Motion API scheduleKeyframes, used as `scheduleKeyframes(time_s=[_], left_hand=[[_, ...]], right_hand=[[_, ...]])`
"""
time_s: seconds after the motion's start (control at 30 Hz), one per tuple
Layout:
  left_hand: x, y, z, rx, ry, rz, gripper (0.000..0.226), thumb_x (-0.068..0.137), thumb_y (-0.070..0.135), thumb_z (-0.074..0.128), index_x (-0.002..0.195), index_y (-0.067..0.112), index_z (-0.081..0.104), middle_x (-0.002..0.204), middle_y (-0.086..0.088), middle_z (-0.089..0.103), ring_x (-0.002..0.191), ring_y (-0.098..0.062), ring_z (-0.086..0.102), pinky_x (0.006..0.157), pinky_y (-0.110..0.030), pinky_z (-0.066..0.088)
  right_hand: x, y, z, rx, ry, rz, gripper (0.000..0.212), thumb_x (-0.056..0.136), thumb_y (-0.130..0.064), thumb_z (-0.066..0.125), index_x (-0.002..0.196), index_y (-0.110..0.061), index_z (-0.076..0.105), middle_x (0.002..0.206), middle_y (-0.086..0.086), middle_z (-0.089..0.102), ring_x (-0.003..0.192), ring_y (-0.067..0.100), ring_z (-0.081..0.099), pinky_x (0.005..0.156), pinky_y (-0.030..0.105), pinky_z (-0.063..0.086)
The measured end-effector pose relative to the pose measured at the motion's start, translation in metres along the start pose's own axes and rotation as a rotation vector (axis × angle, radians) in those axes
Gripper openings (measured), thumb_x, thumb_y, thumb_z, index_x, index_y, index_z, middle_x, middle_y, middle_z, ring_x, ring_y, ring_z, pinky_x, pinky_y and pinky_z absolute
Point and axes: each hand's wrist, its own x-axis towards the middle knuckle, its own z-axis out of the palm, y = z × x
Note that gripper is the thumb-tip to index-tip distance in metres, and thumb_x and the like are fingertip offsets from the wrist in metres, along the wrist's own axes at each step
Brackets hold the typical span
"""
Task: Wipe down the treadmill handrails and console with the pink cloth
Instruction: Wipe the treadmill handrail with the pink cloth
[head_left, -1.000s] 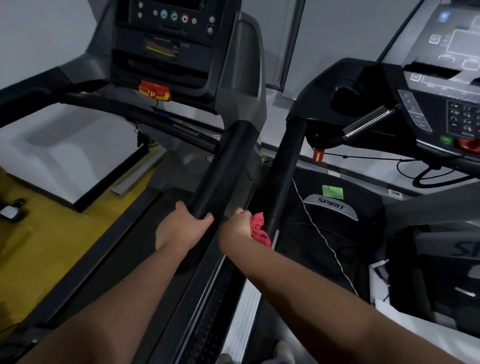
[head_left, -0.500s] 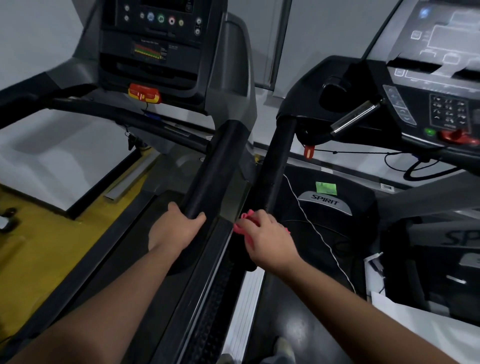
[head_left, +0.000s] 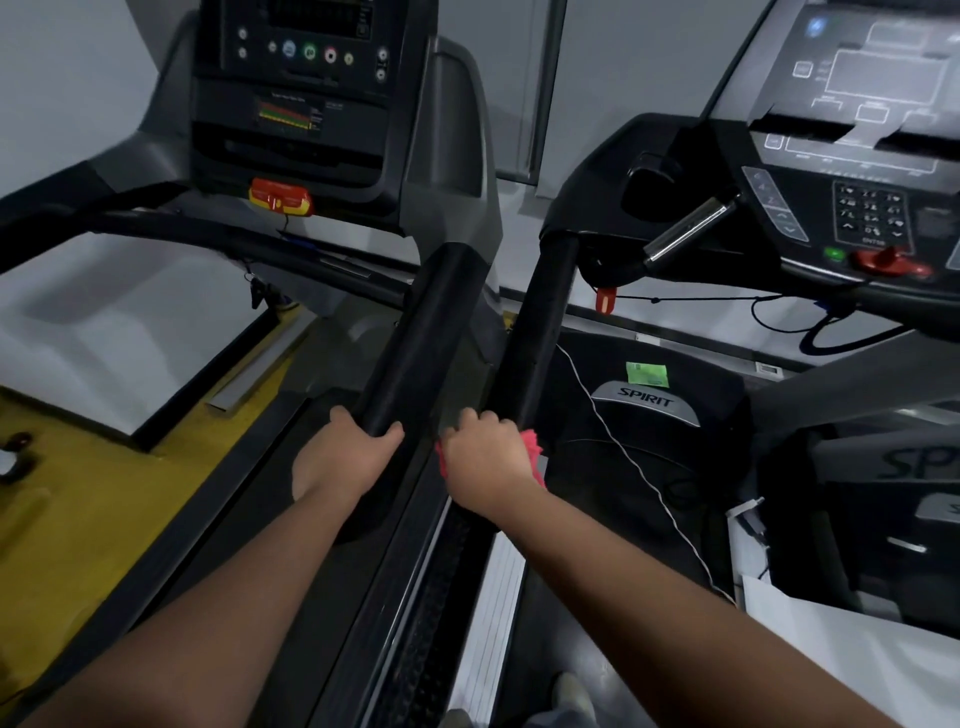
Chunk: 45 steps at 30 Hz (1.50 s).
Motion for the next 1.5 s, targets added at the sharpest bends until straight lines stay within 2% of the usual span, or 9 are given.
scheduleKeyframes(time_s=[0.17, 0.3, 0.53, 0.6, 0.7, 0.83, 0.97, 1.3, 1.5], left_hand=[[0.0, -0.005, 0.002, -0.014, -0.002, 0.011, 0.063, 0.086, 0.064, 0.047, 0.122, 0.012, 0.044, 0.08, 0.001, 0.057, 0.065, -0.015, 0.054, 0.054, -0.029, 0.044], [0.0, -0.007, 0.003, -0.033, 0.004, 0.014, 0.065, 0.086, 0.063, 0.049, 0.123, 0.01, 0.045, 0.082, 0.0, 0.058, 0.066, -0.017, 0.055, 0.054, -0.029, 0.044], [0.0, -0.006, 0.005, -0.021, 0.007, 0.007, 0.066, 0.086, 0.063, 0.049, 0.124, 0.01, 0.044, 0.083, 0.0, 0.056, 0.069, -0.019, 0.055, 0.054, -0.029, 0.043], [0.0, -0.004, 0.005, -0.023, 0.012, 0.003, 0.065, 0.087, 0.061, 0.049, 0.124, 0.009, 0.044, 0.079, 0.002, 0.052, 0.066, -0.017, 0.052, 0.053, -0.028, 0.041], [-0.001, -0.005, 0.005, -0.022, 0.018, 0.009, 0.065, 0.087, 0.062, 0.049, 0.124, 0.009, 0.044, 0.075, 0.004, 0.05, 0.064, -0.015, 0.051, 0.052, -0.028, 0.041], [-0.002, -0.007, 0.004, -0.03, 0.004, 0.018, 0.061, 0.087, 0.062, 0.048, 0.12, 0.011, 0.046, 0.079, 0.001, 0.056, 0.067, -0.017, 0.055, 0.054, -0.029, 0.045], [-0.002, -0.005, 0.004, -0.023, 0.015, 0.01, 0.059, 0.086, 0.062, 0.048, 0.115, 0.011, 0.047, 0.08, 0.0, 0.056, 0.068, -0.018, 0.056, 0.057, -0.03, 0.048], [0.001, -0.001, 0.005, 0.03, 0.038, 0.003, 0.057, 0.086, 0.061, 0.047, 0.112, 0.01, 0.046, 0.082, -0.005, 0.058, 0.068, -0.023, 0.057, 0.055, -0.03, 0.046], [-0.002, -0.002, 0.003, 0.02, 0.033, 0.011, 0.06, 0.085, 0.062, 0.048, 0.115, 0.01, 0.047, 0.083, -0.005, 0.058, 0.07, -0.023, 0.057, 0.055, -0.03, 0.044]], right_hand=[[-0.018, 0.023, 0.016, 0.274, 0.232, 0.075, 0.03, 0.09, -0.034, 0.043, 0.085, -0.015, 0.065, 0.075, 0.008, 0.057, 0.061, 0.031, 0.059, 0.051, 0.034, 0.044], [-0.046, 0.052, 0.037, 0.516, 0.228, 0.181, 0.036, 0.091, -0.038, 0.038, 0.111, -0.016, 0.058, 0.094, 0.005, 0.058, 0.076, 0.028, 0.062, 0.061, 0.035, 0.048], [-0.029, 0.031, 0.024, 0.3, 0.347, 0.191, 0.02, 0.083, -0.031, 0.052, 0.083, -0.015, 0.063, 0.071, 0.007, 0.058, 0.051, 0.029, 0.057, 0.048, 0.027, 0.032], [-0.017, 0.015, 0.014, 0.151, 0.243, 0.176, 0.019, 0.079, -0.027, 0.065, 0.091, -0.011, 0.063, 0.083, 0.011, 0.058, 0.064, 0.032, 0.06, 0.055, 0.03, 0.034], [-0.005, 0.005, 0.007, 0.072, 0.078, 0.119, 0.029, 0.092, -0.024, 0.049, 0.116, -0.008, 0.053, 0.111, 0.015, 0.052, 0.096, 0.035, 0.055, 0.076, 0.039, 0.041], [-0.017, 0.02, 0.017, 0.357, 0.275, 0.17, 0.027, 0.091, -0.032, 0.045, 0.087, -0.014, 0.064, 0.08, 0.008, 0.058, 0.065, 0.031, 0.06, 0.053, 0.032, 0.041], [-0.053, 0.05, 0.042, 0.75, 0.205, 0.395, 0.009, 0.091, -0.027, 0.048, 0.093, -0.018, 0.048, 0.096, 0.0, 0.054, 0.082, 0.025, 0.058, 0.061, 0.03, 0.036], [-0.035, 0.023, 0.029, 0.373, 0.357, 0.177, 0.03, 0.082, -0.033, 0.04, 0.089, -0.016, 0.065, 0.082, 0.005, 0.057, 0.065, 0.026, 0.059, 0.054, 0.031, 0.042], [0.006, -0.008, -0.001, -0.143, -0.05, 0.016, 0.031, 0.093, -0.025, 0.045, 0.119, -0.014, 0.057, 0.12, 0.012, 0.05, 0.108, 0.032, 0.046, 0.094, 0.043, 0.032]])
